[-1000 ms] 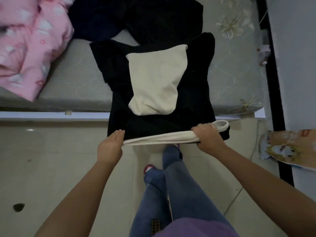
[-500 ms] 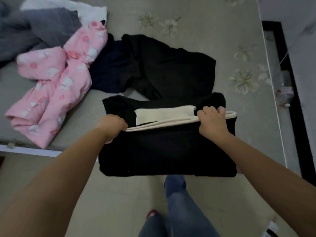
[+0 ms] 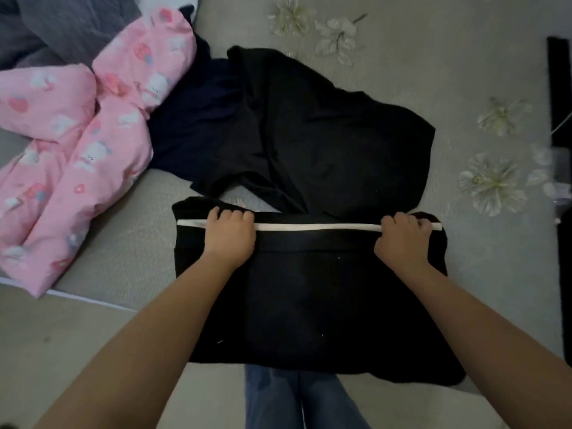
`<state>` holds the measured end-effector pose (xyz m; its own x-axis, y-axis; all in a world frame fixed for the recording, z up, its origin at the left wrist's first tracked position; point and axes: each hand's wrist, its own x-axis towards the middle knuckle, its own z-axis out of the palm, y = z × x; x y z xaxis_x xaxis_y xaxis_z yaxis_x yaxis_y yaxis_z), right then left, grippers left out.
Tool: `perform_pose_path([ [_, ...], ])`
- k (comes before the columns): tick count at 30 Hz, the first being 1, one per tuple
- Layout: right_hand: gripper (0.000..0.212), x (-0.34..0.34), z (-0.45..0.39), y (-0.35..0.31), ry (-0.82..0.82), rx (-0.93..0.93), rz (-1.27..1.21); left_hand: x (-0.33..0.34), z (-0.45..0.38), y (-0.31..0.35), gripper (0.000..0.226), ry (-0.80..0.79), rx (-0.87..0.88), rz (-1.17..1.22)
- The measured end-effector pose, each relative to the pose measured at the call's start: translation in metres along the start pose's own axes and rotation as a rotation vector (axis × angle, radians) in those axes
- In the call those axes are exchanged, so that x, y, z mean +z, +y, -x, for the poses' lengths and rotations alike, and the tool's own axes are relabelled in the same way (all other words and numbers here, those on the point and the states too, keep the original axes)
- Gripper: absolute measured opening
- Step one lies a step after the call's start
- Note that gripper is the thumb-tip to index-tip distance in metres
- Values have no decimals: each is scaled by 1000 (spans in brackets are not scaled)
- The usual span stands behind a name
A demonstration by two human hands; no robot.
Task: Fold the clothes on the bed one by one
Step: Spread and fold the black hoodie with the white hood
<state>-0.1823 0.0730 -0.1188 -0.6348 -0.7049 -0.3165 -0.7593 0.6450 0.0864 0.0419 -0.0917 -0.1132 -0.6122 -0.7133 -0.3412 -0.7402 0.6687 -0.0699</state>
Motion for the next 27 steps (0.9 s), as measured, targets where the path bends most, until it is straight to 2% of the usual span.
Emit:
perform_pose_path([
  [4,22,6,2,1,15,-5,-56,25,16,-22,46,-50,8,42],
  [10,15,-5,9,1,187,-43,-167,18,5,-38,20,-196,112,39],
  [12,19,-12,13,1,281,-68,-219,12,5,-35,15,-103,120,57],
  [14,22,-19,14,4,364,-112,-212,6,5,-40,13,88,174,90],
  [16,24,-21,9,7,392,-119,-187,1,1,-50,20,275,234,52],
  [17,20,-21,4,6,370,-104,-190,-1,-2,-54,20,289,252,38],
  [19,16,-20,-9,2,192,-51,-168,-1,-15,-59,11,216,251,41],
  [22,40,-17,-28,-7,-242,-19,-55,10,-25,-53,22,-16,222,33],
  [25,58,-18,-44,-7,-502,-117,-30,20,-29,-47,40,9,340,170],
  [27,63,-23,-53,-3,-619,-175,-31,17,-38,-42,50,-72,399,212],
])
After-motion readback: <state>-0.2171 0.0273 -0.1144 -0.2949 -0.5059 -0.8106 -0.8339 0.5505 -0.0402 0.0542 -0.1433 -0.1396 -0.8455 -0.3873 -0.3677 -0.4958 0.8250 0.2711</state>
